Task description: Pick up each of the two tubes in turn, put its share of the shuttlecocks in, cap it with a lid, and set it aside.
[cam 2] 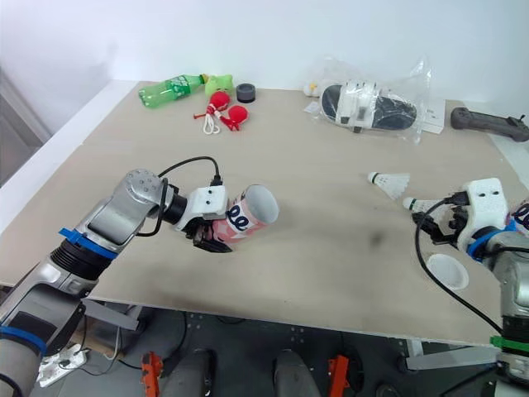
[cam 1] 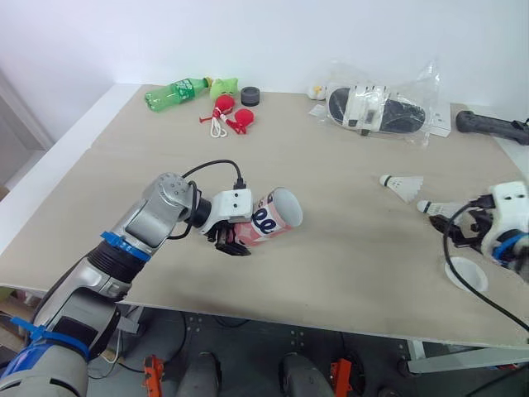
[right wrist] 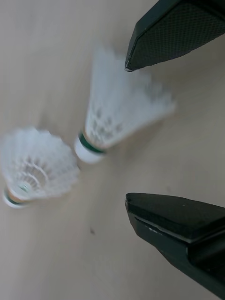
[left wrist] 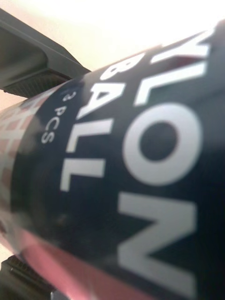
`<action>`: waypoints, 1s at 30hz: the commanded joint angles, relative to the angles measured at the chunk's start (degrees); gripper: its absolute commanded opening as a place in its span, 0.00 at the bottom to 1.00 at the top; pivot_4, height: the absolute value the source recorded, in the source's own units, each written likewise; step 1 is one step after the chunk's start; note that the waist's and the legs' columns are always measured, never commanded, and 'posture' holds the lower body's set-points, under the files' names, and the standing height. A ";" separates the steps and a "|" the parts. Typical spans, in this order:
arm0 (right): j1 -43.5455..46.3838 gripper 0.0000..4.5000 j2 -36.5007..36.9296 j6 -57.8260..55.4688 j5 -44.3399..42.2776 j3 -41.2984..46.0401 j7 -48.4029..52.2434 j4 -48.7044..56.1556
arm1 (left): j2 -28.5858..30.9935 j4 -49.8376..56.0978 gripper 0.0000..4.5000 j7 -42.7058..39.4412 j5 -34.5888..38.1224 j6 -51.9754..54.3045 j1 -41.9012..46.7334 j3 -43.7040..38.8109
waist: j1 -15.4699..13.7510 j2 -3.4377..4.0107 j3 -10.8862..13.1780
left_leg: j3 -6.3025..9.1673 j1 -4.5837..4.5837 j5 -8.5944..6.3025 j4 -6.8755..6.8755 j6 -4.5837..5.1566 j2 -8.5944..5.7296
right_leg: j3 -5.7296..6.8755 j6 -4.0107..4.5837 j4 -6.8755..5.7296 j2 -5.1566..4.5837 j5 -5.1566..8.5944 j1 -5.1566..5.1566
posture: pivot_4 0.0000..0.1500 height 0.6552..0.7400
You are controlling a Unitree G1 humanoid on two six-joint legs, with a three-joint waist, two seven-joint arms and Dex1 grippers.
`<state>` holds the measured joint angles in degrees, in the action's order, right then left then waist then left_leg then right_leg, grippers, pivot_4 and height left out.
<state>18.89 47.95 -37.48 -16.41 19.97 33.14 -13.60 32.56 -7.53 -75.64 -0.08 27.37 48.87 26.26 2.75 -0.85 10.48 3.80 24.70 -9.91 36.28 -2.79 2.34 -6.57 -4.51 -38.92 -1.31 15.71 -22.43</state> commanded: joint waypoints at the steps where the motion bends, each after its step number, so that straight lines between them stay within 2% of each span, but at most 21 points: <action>1: 2.69 0.99 -0.10 1.99 0.76 -0.46 -0.54 -1.50 | -0.03 0.53 0.81 -0.26 -0.21 -0.35 0.30 0.12 | 0.00 0.01 0.01 | 0.00 0.01 0.00 0.00 0.00 -0.01 | 0.00 -0.01 0.00 -0.01 0.00 0.00 | 1.00 1.00; 8: 6.83 0.99 -2.74 6.14 2.45 -2.85 -1.38 -7.97 | 0.00 0.75 0.81 -0.21 -0.28 -0.30 0.35 0.14 | 0.01 0.01 0.01 | 0.00 -0.01 0.00 -0.01 0.00 -0.01 | 0.00 0.00 0.00 0.00 0.00 0.01 | 1.00 1.00; 9: 7.18 0.87 -3.05 6.53 2.62 -2.83 -1.59 -8.72 | -0.01 0.74 0.81 -0.20 -0.29 -0.29 0.38 0.15 | 0.01 0.00 0.01 | 0.00 -0.01 0.00 -0.01 0.00 -0.02 | -0.01 -0.01 0.00 -0.02 0.00 0.01 | 1.00 1.00; 11: 7.64 0.72 -3.28 7.16 2.84 -2.85 -1.89 -9.75 | 0.09 0.80 0.81 -0.22 -0.30 -0.27 0.37 0.13 | 0.02 0.01 0.01 | 0.00 0.00 0.00 -0.01 0.00 -0.02 | -0.01 -0.01 0.00 -0.01 0.01 0.00 | 1.00 1.00; 14: 7.59 0.40 -3.19 7.45 3.07 -2.89 -1.95 -9.75 | 0.19 0.97 0.81 -0.25 -0.26 -0.16 0.28 0.08 | 0.02 0.01 0.01 | 0.00 -0.01 0.00 -0.03 0.00 -0.02 | -0.01 -0.01 0.00 -0.01 0.01 0.00 | 1.00 1.00; 18: 7.07 0.13 -2.89 7.07 2.97 -2.24 -2.23 -8.49 | 0.09 0.92 0.81 -0.21 -0.24 -0.24 0.27 0.09 | 0.03 0.01 0.01 | 0.00 -0.02 0.00 -0.03 0.00 -0.02 | -0.01 -0.01 0.00 -0.01 0.01 0.00 | 1.00 1.00; 19: 6.76 0.03 -2.58 6.59 2.78 -1.93 -2.17 -7.57 | -0.03 0.87 0.81 -0.17 -0.24 -0.25 0.34 0.12 | 0.03 0.01 0.01 | 0.00 -0.02 0.00 -0.03 0.00 -0.02 | -0.01 -0.01 0.00 -0.01 0.01 0.00 | 1.00 1.00; 26: 4.82 0.01 0.05 3.38 0.51 1.46 -1.59 1.12 | -0.22 0.62 0.81 -0.12 -0.23 -0.53 0.44 0.11 | 0.01 0.05 0.03 | 0.00 0.00 0.00 -0.04 0.00 -0.04 | -0.01 -0.04 0.00 -0.03 0.03 0.00 | 1.00 1.00; 30: 6.43 0.01 4.33 0.21 -3.38 4.38 1.96 10.58 | -0.32 0.65 0.81 -0.23 -0.18 -0.55 0.33 0.25 | 0.01 0.17 0.09 | 0.00 -0.01 0.00 -0.04 0.00 -0.05 | -0.02 -0.03 0.00 -0.04 0.02 0.00 | 1.00 1.00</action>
<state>23.23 49.21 -36.51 -17.18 20.98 33.02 -9.62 32.50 -7.52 -75.59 -0.09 27.34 48.90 26.26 2.75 -0.68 10.57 3.80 24.69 -9.91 36.24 -2.79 2.29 -6.59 -4.55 -38.92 -1.35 15.73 -22.43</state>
